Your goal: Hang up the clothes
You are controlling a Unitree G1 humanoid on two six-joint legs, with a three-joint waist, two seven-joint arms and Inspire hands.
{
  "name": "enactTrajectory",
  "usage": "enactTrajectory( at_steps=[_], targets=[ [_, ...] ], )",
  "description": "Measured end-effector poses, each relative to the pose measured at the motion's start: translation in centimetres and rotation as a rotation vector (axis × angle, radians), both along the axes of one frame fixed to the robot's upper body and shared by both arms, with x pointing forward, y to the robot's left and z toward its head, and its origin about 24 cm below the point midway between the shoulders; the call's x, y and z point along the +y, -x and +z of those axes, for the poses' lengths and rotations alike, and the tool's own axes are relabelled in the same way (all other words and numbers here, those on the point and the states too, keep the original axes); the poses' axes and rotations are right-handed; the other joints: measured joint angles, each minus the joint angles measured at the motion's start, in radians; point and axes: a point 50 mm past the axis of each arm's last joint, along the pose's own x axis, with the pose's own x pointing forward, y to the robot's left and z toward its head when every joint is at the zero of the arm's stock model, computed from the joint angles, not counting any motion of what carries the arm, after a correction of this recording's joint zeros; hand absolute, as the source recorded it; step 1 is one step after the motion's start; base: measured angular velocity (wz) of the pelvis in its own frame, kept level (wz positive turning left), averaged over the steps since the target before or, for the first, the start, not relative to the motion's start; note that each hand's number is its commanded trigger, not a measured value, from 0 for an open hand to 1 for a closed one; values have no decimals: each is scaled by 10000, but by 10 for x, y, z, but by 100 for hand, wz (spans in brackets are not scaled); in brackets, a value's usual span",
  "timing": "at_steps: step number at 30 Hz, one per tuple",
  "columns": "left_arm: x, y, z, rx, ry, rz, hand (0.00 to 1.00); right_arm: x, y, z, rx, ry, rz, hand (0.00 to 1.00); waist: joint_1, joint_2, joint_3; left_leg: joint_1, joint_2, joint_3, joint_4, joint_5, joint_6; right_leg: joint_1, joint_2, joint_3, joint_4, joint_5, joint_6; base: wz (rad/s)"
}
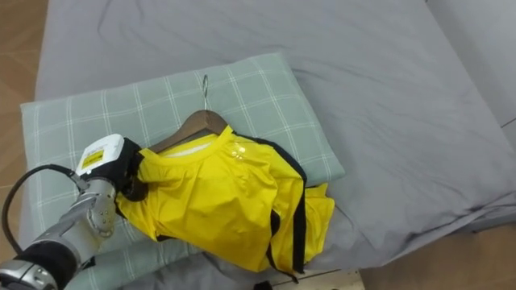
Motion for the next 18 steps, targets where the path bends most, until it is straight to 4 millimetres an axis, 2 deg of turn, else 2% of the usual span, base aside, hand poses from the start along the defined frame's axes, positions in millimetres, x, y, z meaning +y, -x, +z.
enactTrajectory(
  at_steps=[7,12,15,16,17,18],
  targets=[
    [-3,1,-3,55,117,-109,100,-2,5,-2,160,5,-19,0,109,6,-1,561,-18,168,-304,1,0,418,14,81,-132,-31,51,-4],
    [-7,0,1,-406,251,-333,100,-6,9,-3,154,80,-94,0,328,38,-22,637,-11,218,-265,1,1,482,25,85,-150,-32,52,-2],
    [-10,5,-2,-852,414,-548,100,-8,17,-6,235,101,-157,0,463,60,-37,1034,3,212,-349,-14,-20,884,33,36,-171,-101,74,7],
    [-11,8,-5,-1032,530,-654,100,-9,20,-7,258,101,-238,0,547,73,-57,1217,-4,212,-428,-18,-24,1052,26,30,-163,-152,86,0],
    [-13,12,-7,-1182,603,-785,100,-11,25,-9,337,75,-376,0,610,104,-132,1380,-15,200,-517,-17,-24,1167,18,11,-155,-193,98,5],
    [-14,13,-8,-1238,549,-877,100,-12,28,-10,384,53,-476,0,625,114,-161,1445,-16,176,-543,-16,-24,1234,19,-5,-164,-213,105,10]
  ],
)
